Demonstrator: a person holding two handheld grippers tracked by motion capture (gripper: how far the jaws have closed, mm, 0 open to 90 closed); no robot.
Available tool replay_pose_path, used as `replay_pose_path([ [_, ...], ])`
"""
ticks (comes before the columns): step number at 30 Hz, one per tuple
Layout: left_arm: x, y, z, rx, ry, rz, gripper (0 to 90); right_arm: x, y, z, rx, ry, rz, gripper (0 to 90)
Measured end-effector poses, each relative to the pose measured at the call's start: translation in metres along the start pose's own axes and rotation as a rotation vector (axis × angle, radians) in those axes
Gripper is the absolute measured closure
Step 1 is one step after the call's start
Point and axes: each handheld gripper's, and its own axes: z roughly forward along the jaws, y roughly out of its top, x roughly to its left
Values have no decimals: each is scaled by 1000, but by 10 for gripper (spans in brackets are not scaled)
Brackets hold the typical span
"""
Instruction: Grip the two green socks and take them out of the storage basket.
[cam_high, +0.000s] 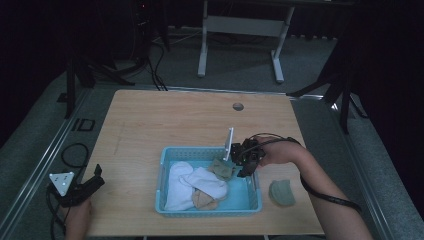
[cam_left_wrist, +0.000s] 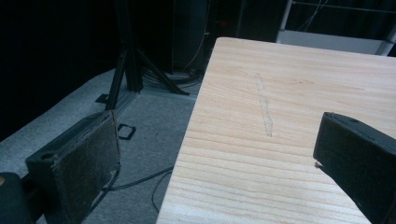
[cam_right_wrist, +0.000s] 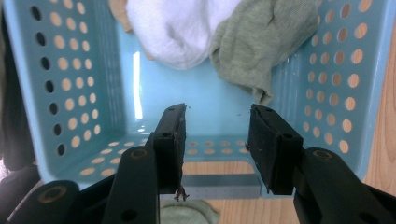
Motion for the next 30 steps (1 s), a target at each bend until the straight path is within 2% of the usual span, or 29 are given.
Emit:
replay_pose_path([
  [4,0,0,0,0,-2,1,7,-3,5,9,15,11,-12,564],
  [16,0,0,0,0,-3,1,7,-18,14,39,36,7,10,537],
  [27,0,0,0,1,-4,0,7,-23,22,60,77,6,27,498],
  [30,0,0,0,1,-4,0,7,-24,26,67,94,-7,35,478],
])
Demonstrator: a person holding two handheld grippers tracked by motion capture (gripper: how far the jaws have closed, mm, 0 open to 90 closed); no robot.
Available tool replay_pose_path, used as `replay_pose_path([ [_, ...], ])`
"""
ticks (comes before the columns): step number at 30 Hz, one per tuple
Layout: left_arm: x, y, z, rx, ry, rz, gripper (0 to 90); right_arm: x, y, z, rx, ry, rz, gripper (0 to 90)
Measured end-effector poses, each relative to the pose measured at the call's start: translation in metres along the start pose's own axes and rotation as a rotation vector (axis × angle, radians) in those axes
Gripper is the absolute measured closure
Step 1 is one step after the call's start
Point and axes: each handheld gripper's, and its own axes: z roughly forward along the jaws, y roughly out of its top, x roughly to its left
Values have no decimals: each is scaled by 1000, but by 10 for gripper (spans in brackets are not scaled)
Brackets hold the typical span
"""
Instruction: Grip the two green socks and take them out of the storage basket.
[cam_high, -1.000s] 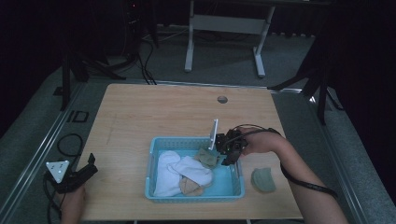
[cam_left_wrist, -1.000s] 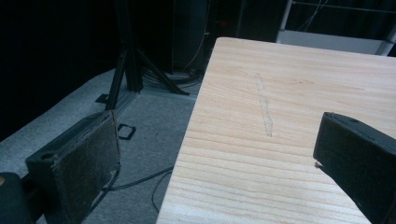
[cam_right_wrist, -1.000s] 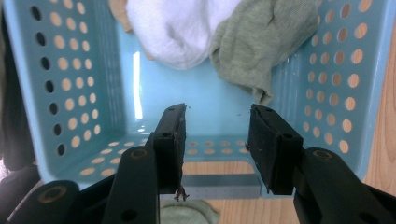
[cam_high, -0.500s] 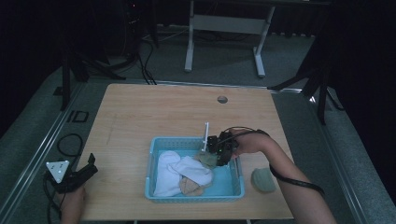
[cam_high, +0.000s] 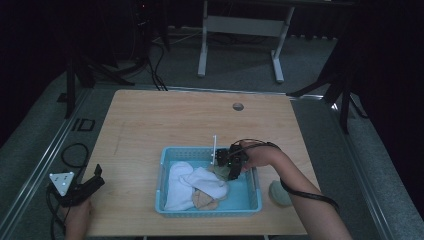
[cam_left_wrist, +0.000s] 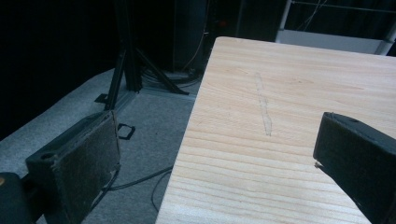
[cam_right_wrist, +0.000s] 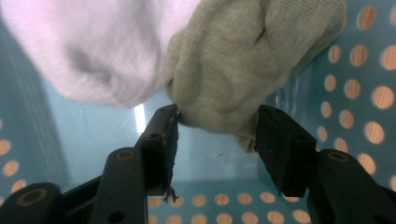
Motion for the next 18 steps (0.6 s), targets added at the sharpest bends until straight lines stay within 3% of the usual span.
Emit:
replay_pose_path([
  [3,0,0,0,1,0,0,7,1,2,4,4,-2,-2,479],
  [5,0,0,0,2,0,0,7,2,3,8,13,-10,-14,547],
  [6,0,0,0,2,0,0,7,2,4,8,15,-13,-15,635],
  [8,0,0,0,2,1,0,7,2,4,8,15,-13,-15,635],
  [9,0,0,0,2,1,0,7,3,4,6,15,-17,-26,767],
  [18,0,0,0,3,2,1,7,5,-3,-15,-10,-14,-40,794],
])
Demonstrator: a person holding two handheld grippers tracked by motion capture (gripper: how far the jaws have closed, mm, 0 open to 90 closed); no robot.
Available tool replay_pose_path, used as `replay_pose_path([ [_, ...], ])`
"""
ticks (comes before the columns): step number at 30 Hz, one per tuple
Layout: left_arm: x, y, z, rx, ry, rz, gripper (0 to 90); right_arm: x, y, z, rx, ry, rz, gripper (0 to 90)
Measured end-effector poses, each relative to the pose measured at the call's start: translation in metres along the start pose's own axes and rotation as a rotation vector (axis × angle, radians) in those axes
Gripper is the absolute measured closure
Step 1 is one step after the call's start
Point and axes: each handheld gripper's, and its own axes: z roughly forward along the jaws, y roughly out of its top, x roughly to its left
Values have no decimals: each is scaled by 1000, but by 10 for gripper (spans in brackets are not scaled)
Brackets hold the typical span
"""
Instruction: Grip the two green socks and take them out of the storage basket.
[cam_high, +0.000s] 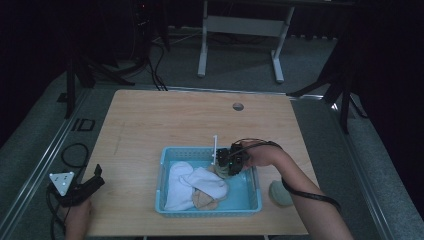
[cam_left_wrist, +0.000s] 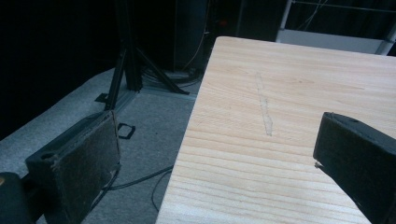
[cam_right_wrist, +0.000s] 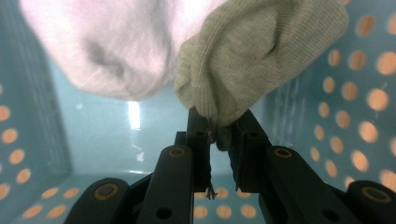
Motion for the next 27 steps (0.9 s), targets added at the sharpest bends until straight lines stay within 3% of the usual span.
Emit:
replay_pose_path([
  [2,0,0,0,0,0,0,7,0,0,0,0,0,0,794],
  [3,0,0,0,0,1,0,7,2,-3,-11,-12,-7,5,794],
  [8,0,0,0,1,1,1,7,6,-6,-24,-29,-19,-3,794],
  [18,0,0,0,1,2,0,7,20,-19,-68,-68,-49,-18,794],
  [21,0,0,0,1,3,0,7,23,-27,-85,-79,-66,-10,794],
  [27,0,0,0,2,3,-1,7,24,-46,-100,-98,-76,22,794],
])
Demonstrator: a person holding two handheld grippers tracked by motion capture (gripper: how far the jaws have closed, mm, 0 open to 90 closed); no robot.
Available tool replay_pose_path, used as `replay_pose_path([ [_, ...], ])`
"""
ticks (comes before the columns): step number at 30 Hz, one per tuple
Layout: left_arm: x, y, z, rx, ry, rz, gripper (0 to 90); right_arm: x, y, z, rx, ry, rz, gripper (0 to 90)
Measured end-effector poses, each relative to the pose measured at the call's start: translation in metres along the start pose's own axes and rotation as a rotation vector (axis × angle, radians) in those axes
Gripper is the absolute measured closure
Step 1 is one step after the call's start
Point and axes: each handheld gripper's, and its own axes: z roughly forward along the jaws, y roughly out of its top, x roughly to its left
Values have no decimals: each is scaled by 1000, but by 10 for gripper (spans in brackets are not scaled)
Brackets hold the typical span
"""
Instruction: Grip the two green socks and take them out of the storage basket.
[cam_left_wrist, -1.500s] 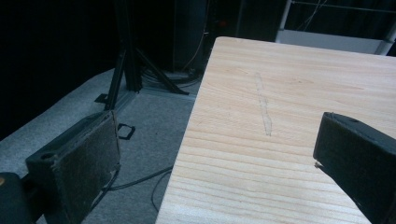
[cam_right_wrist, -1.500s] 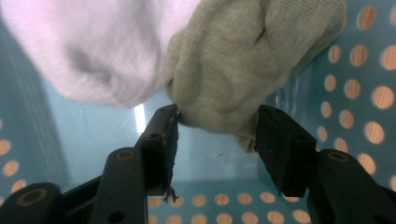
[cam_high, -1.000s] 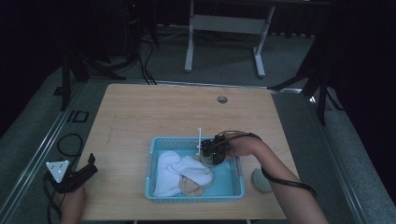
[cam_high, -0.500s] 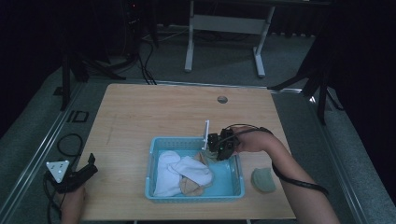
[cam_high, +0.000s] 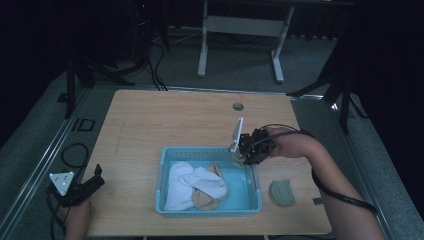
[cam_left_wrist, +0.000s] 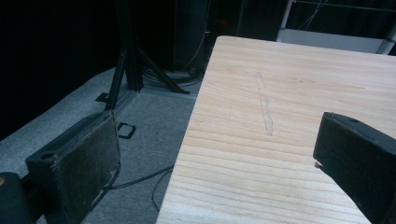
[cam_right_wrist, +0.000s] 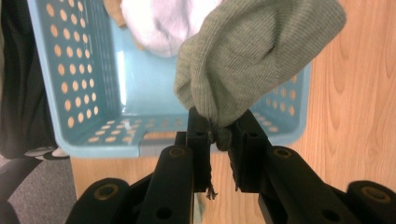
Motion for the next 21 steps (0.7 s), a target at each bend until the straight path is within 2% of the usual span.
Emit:
replay_pose_path([
  [2,0,0,0,0,0,0,7,0,-4,-2,3,-5,5,794],
  [6,0,0,0,0,0,2,7,-3,-28,-6,5,-10,53,794],
  [7,0,0,0,0,0,1,7,-3,-28,-6,5,-10,53,794],
  [8,0,0,0,1,0,2,7,-4,-39,-6,11,-9,74,794],
  [21,0,0,0,3,-1,1,7,-11,-92,1,23,-13,188,793],
])
